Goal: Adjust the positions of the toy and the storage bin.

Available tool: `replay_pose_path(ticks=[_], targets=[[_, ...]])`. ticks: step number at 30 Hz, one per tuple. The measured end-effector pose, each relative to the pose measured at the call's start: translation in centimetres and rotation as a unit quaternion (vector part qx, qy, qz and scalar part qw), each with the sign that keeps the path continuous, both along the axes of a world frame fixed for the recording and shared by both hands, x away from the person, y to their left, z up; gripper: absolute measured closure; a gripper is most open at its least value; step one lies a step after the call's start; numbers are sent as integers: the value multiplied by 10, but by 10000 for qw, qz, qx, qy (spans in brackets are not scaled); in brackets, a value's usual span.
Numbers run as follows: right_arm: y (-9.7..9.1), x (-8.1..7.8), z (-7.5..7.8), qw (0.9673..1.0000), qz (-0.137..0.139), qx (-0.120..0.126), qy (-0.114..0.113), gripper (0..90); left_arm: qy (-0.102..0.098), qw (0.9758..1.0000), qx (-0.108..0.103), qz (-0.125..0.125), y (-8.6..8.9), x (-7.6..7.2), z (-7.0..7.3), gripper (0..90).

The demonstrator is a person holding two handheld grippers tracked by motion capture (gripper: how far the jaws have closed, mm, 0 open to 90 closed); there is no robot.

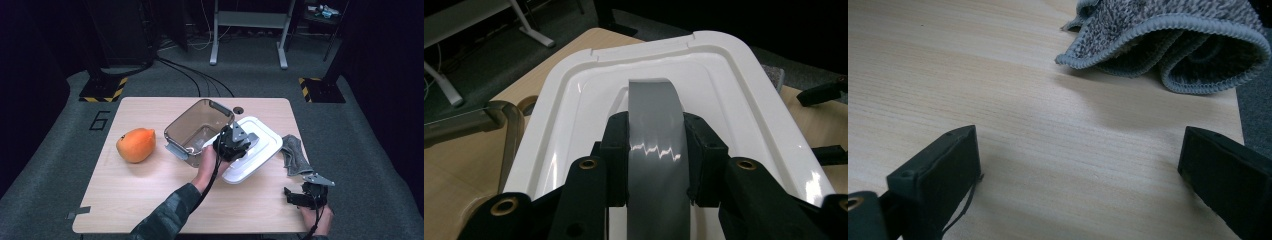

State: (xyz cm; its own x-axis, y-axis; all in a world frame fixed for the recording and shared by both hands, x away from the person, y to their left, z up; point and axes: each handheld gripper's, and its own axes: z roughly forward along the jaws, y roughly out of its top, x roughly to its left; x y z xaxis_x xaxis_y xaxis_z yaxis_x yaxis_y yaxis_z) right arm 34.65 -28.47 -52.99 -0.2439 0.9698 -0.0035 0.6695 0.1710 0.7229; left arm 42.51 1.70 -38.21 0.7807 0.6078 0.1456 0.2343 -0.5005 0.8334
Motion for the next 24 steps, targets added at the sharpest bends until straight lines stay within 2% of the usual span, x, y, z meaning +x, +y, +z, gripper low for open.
replay_pose_path(ticks=[6,9,21,24], targets=[[0,0,0,10000,-23,14,-12,27,-33,9999,-23,-109,-6,-8,1,665],[0,0,0,10000,-10,14,-8,27,57,9998,-9,-179,-8,-10,-3,665],[0,0,0,10000,-1,6,1,27,197,9996,77,-162,-13,-12,-26,665],[0,0,0,10000,-2,6,2,27,276,9995,33,-140,-13,-14,-34,665]])
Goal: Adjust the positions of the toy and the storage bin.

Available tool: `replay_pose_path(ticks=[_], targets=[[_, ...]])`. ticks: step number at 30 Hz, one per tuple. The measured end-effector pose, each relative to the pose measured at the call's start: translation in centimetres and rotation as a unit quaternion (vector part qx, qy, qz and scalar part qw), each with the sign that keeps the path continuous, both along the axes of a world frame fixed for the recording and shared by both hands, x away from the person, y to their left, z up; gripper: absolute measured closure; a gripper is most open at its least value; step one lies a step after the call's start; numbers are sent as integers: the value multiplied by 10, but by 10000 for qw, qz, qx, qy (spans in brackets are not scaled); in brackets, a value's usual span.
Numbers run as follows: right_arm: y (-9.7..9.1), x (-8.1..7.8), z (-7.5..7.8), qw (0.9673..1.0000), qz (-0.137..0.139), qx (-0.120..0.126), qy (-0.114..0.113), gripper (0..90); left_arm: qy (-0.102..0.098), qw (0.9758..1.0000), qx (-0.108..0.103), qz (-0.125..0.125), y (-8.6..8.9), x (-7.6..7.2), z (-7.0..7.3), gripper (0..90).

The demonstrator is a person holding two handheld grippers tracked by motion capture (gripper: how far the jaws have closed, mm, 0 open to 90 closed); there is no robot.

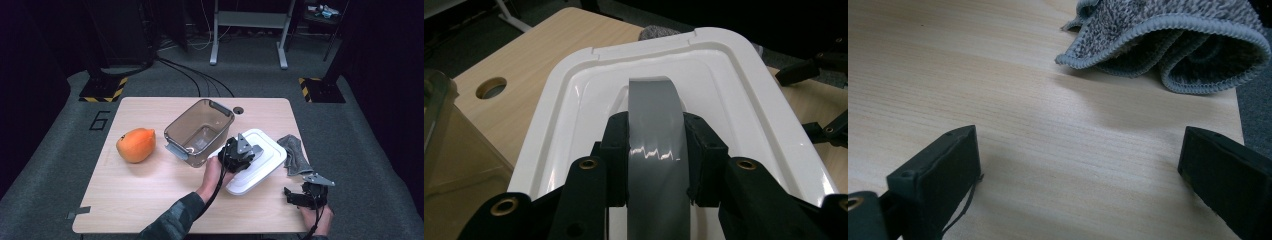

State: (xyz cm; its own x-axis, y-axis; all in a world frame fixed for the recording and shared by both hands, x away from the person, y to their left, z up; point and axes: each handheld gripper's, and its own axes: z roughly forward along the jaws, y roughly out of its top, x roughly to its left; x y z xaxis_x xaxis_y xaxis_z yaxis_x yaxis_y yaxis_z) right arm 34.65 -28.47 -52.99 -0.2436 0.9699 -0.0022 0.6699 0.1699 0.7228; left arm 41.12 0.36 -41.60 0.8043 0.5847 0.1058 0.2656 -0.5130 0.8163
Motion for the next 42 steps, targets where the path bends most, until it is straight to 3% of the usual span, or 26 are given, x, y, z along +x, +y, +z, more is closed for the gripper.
replay_pose_path(ticks=[15,23,33,42], targets=[[0,0,0,10000,-1,1,-2,27,294,9994,133,136,6,0,-45,664],[0,0,0,10000,-1,1,-1,27,456,9986,195,184,9,2,-63,664],[0,0,0,10000,-1,1,-1,27,472,9983,320,89,10,4,-76,656],[0,0,0,10000,1,0,-3,27,563,9979,260,-165,18,-3,-69,362]])
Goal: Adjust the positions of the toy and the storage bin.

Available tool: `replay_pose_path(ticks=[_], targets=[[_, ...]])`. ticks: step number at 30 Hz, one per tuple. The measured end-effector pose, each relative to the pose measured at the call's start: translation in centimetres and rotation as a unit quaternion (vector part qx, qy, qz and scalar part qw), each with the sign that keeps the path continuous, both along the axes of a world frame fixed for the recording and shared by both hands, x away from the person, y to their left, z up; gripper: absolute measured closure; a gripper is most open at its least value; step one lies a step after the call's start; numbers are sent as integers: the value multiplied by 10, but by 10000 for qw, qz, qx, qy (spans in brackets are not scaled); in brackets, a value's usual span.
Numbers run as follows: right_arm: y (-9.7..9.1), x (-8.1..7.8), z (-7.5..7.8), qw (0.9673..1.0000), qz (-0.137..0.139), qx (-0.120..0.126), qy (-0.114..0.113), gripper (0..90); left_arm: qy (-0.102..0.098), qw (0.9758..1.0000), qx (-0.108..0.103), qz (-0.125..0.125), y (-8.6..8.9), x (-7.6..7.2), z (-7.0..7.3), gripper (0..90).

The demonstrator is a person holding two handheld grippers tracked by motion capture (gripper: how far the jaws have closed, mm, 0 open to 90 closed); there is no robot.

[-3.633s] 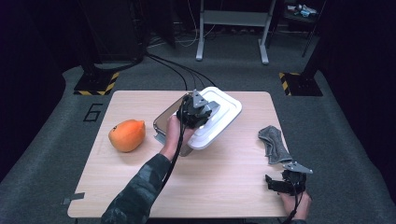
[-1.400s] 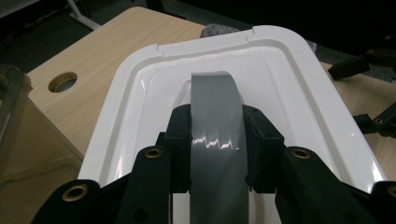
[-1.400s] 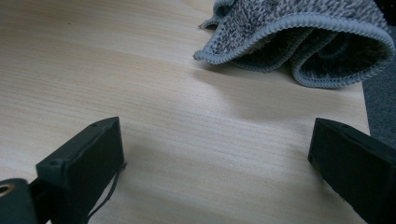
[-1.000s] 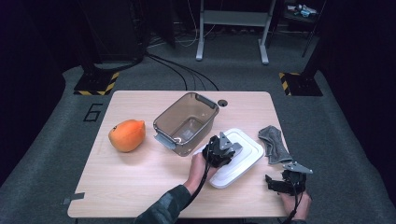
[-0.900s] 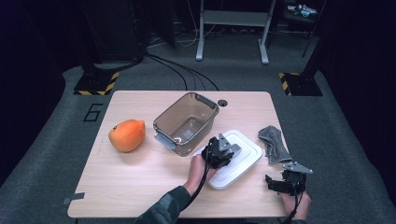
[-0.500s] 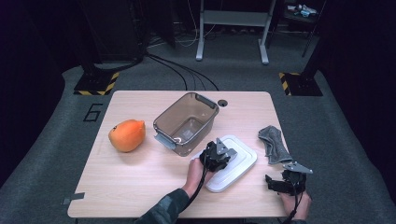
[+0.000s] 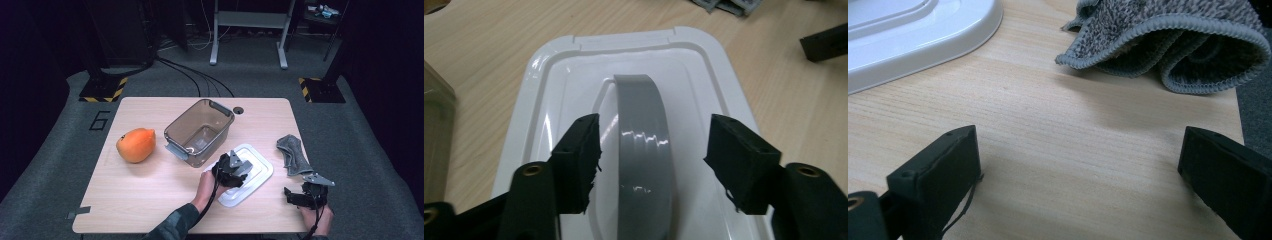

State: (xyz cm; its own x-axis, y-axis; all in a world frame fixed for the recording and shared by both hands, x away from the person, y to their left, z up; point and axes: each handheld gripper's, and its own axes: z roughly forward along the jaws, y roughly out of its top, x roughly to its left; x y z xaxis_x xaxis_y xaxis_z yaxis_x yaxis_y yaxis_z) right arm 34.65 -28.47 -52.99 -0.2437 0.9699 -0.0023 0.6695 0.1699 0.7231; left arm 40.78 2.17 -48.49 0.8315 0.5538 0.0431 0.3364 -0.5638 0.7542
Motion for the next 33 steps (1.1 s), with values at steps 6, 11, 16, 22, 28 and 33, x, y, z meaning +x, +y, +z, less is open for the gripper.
replay_pose_path(ticks=[6,11,16,22,28,33], targets=[[0,0,0,10000,0,-2,2,27,-80,9996,14,-266,9,-15,5,274],[0,0,0,10000,-2,-2,2,27,-38,9989,-2,-470,19,-28,7,194],[0,0,0,10000,-2,-3,-1,27,17,9986,68,-516,32,-40,5,144],[0,0,0,10000,-4,-1,-1,27,47,9991,71,-418,55,-51,3,110],[0,0,0,10000,-12,7,10,27,41,9998,-33,-201,80,-61,1,109],[1,0,0,10000,-25,9,8,27,25,10000,-20,88,104,-73,-2,109]])
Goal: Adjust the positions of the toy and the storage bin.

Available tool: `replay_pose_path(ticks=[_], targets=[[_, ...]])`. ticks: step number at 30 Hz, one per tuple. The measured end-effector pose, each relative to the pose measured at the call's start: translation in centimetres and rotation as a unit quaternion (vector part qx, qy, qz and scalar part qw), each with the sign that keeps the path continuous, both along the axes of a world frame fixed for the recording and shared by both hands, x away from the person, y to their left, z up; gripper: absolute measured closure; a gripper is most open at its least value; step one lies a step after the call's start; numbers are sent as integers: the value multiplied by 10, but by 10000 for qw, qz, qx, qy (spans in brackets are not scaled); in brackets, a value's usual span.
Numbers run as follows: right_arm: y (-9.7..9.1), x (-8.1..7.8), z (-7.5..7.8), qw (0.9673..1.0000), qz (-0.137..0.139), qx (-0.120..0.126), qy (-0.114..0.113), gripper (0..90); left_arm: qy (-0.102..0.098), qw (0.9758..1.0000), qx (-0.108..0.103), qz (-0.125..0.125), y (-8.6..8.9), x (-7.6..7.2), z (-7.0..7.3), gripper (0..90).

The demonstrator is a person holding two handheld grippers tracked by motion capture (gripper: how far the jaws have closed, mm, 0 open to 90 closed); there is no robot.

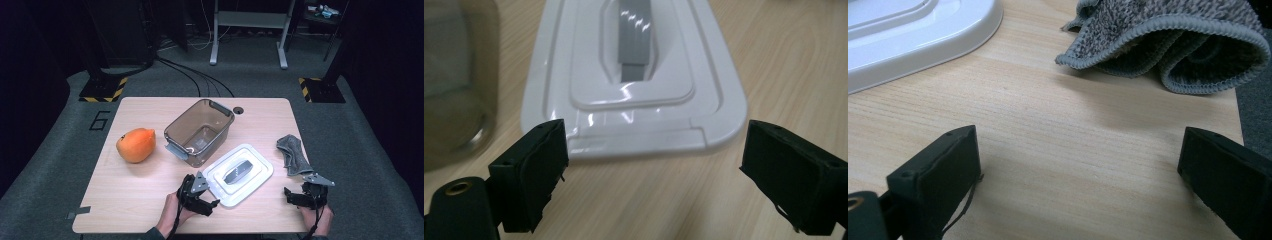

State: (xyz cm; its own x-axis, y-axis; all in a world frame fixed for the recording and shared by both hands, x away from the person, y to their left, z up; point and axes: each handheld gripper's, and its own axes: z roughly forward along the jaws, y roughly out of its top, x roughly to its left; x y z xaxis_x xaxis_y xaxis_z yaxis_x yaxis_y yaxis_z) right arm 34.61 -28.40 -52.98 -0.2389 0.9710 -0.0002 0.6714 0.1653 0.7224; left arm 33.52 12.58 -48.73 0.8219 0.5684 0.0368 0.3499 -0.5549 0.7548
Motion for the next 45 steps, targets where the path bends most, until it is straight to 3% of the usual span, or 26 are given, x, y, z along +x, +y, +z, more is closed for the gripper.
replay_pose_path(ticks=[5,12,13,15,22,34,40,45], targets=[[0,0,0,10000,1,3,-3,28,42,9996,51,280,25,-6,-3,109],[0,0,0,10000,1,3,-4,28,-68,9977,-69,678,59,-12,0,109],[0,0,0,10000,-1,3,-5,28,-88,9975,-4,698,64,-11,0,109],[0,0,0,10000,1,2,-2,28,-68,9964,-85,838,72,-12,-1,109],[0,0,0,10000,-1,2,-2,28,-44,9920,-72,1256,103,-5,-4,109],[0,0,0,10000,-9,10,1,28,-130,9848,-174,1723,136,13,-4,110],[0,0,0,10000,-8,10,3,28,-83,9836,-97,1801,145,18,0,110],[0,0,0,10000,-7,10,3,28,-152,9810,-91,1932,154,26,6,110]])
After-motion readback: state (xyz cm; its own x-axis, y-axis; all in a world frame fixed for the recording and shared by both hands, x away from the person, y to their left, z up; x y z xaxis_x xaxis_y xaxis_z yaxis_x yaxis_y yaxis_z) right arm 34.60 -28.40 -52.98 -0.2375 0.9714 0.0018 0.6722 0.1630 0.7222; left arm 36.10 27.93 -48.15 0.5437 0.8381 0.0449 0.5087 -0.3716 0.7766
